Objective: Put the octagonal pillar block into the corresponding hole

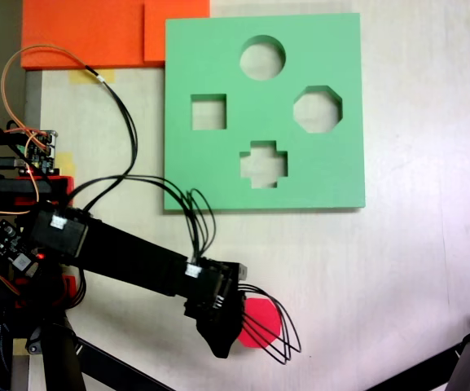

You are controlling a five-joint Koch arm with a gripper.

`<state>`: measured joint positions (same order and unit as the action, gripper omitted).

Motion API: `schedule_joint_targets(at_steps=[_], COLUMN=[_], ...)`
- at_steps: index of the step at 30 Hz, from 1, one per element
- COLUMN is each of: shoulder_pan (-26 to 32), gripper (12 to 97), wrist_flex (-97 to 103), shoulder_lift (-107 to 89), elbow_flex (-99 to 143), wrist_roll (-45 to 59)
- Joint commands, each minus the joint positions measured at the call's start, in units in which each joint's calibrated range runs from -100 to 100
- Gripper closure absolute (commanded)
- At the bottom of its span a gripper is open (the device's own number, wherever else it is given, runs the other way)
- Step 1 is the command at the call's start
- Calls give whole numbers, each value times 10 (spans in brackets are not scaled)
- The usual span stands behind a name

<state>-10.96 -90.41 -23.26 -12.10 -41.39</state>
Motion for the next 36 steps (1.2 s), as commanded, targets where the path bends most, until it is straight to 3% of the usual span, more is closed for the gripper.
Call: schedule_joint_targets(at_steps=[1, 24, 31, 36], shoulder_pan=[0, -7, -7, -8], gripper=[334, 344, 609, 646], wrist_flex=[-15, 34, 35, 35], shoulder_lift=[36, 231, 234, 233], elbow_flex=[-55, -128, -121, -87], wrist_roll=[5, 12, 12, 12])
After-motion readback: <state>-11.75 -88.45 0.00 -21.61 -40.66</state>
